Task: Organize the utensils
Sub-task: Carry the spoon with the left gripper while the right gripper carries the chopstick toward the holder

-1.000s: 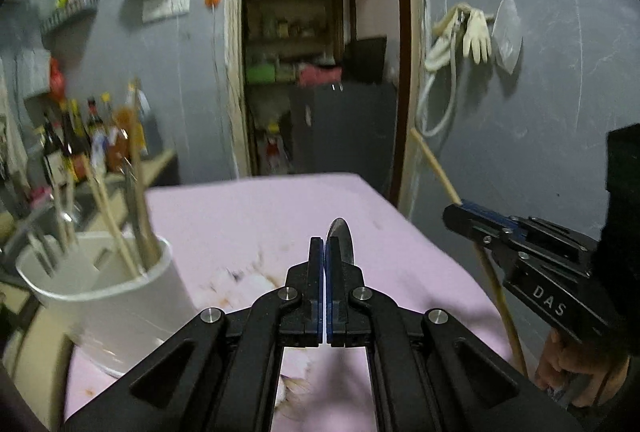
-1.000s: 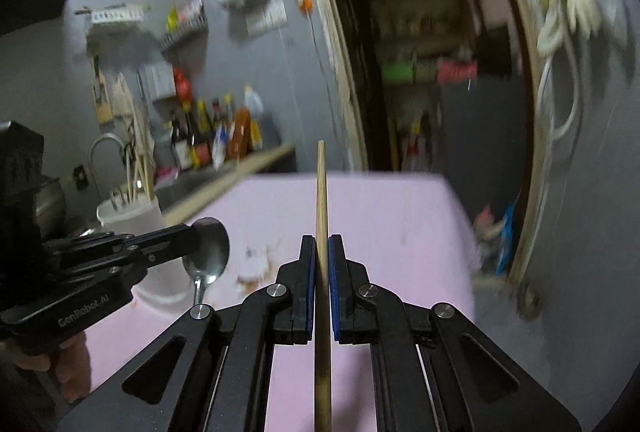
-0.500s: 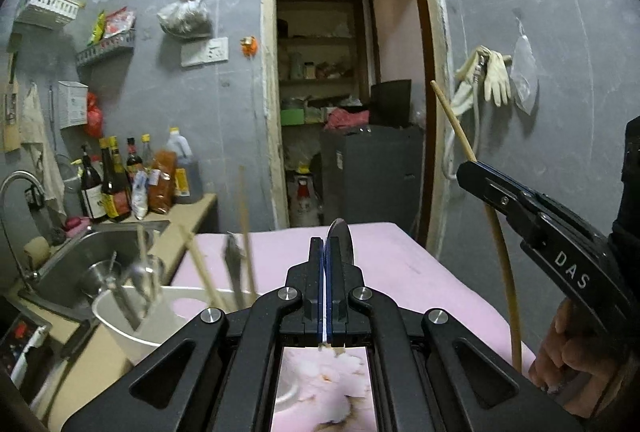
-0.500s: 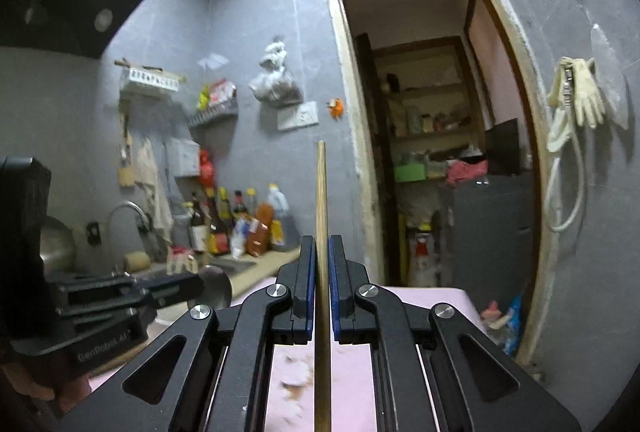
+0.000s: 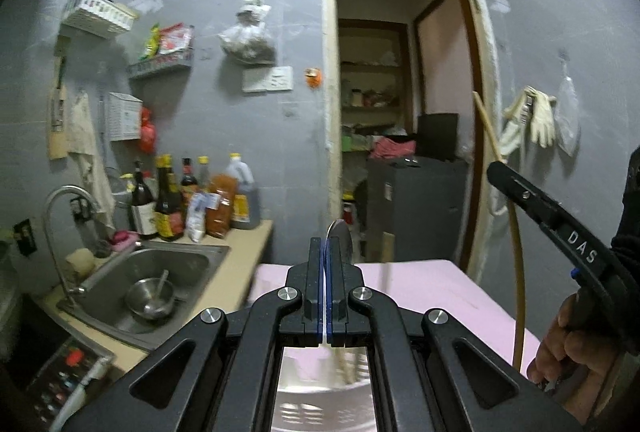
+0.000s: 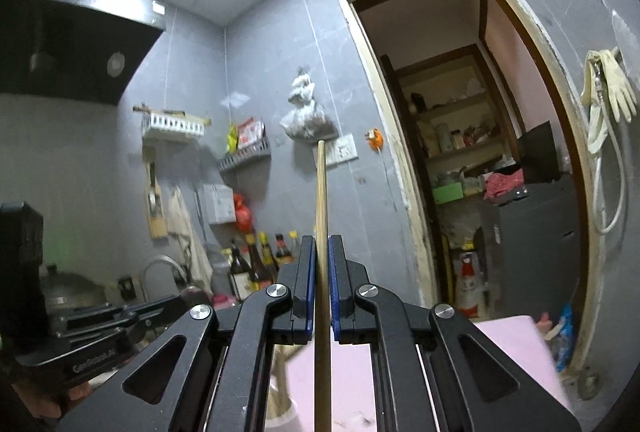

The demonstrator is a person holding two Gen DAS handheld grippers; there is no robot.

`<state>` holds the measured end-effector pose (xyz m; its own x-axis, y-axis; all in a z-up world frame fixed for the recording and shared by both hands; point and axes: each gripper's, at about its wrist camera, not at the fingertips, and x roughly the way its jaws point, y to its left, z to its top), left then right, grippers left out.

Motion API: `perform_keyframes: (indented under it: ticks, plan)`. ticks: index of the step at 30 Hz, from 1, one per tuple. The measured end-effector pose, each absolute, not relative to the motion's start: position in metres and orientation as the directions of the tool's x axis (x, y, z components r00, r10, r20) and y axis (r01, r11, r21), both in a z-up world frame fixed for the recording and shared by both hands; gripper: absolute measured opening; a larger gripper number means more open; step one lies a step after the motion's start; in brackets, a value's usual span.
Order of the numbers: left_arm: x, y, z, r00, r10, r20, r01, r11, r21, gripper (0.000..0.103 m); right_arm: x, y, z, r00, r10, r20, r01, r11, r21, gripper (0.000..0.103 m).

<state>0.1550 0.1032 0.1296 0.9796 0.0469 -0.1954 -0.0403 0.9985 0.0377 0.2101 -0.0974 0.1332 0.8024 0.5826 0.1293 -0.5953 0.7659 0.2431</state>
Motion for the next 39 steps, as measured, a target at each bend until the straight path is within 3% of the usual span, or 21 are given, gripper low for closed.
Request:
perform_keyframes:
  ticks: [5, 17, 39]
  plan:
    - [0.153, 0.140, 0.137, 0.975, 0.133, -0.175, -0.127, 0.991, 0.046, 0.000, 0.221, -0.071, 0.142, 0.783, 0.600, 0.163, -0.619, 0.728, 0.295, 0.004]
    - [0.174, 0.206, 0.129, 0.960, 0.219, -0.175, -0.228, 0.973, -0.034, 0.000, 0.231, -0.008, 0.144, 0.830, 0.529, 0.175, -0.556, 0.812, 0.179, 0.004]
    - [0.201, 0.213, 0.081, 0.935, 0.294, -0.198, -0.311, 0.948, -0.063, 0.000, 0.236, 0.011, 0.119, 0.941, 0.282, 0.187, -0.325, 0.907, 0.268, 0.004]
